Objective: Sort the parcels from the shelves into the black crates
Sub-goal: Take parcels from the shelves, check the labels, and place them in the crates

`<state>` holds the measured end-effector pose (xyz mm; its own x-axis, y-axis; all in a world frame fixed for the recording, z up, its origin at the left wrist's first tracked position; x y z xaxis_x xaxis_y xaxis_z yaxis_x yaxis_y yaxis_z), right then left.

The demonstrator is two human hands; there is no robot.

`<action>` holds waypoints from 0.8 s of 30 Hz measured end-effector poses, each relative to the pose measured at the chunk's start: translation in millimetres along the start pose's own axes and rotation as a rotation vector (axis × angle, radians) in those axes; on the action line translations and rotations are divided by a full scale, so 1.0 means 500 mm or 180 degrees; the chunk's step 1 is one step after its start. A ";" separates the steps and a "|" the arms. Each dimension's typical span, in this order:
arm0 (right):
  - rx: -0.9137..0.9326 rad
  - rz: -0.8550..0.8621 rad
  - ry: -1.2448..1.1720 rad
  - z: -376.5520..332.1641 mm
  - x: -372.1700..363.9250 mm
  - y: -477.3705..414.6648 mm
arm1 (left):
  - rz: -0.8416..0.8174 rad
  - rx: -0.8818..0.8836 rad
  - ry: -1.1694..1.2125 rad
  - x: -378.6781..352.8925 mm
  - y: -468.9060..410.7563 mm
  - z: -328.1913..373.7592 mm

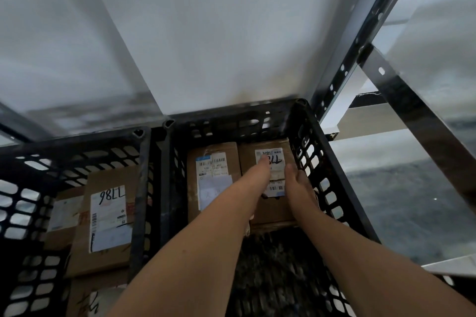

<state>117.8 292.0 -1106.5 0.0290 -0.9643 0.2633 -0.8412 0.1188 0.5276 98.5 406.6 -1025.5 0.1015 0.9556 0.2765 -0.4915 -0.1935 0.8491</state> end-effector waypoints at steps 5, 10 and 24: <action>-0.0386 -0.0331 0.0656 -0.043 0.003 -0.012 | -0.0167 0.0031 0.0451 -0.006 -0.006 -0.035; -0.0178 -0.0344 0.0928 -0.077 -0.002 -0.001 | -0.0305 0.0125 0.0752 -0.006 0.003 -0.042; -0.0117 -0.0944 0.1113 -0.254 0.066 0.268 | 0.0295 -0.0753 0.0285 0.107 0.306 -0.009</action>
<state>74.5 306.0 -924.7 0.4514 -0.8208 0.3499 -0.7495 -0.1360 0.6479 25.0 429.2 -882.5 -0.0250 0.9541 0.2983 -0.6847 -0.2337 0.6904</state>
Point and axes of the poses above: each hand's wrist, its own y-axis away from the middle knuckle, its own x-axis out of the back of the hand, z = x × y, the point moved 2 cm from there along -y, towards the middle knuckle, and after that the axes turned 15 degrees about -y, right-handed, at the moved point
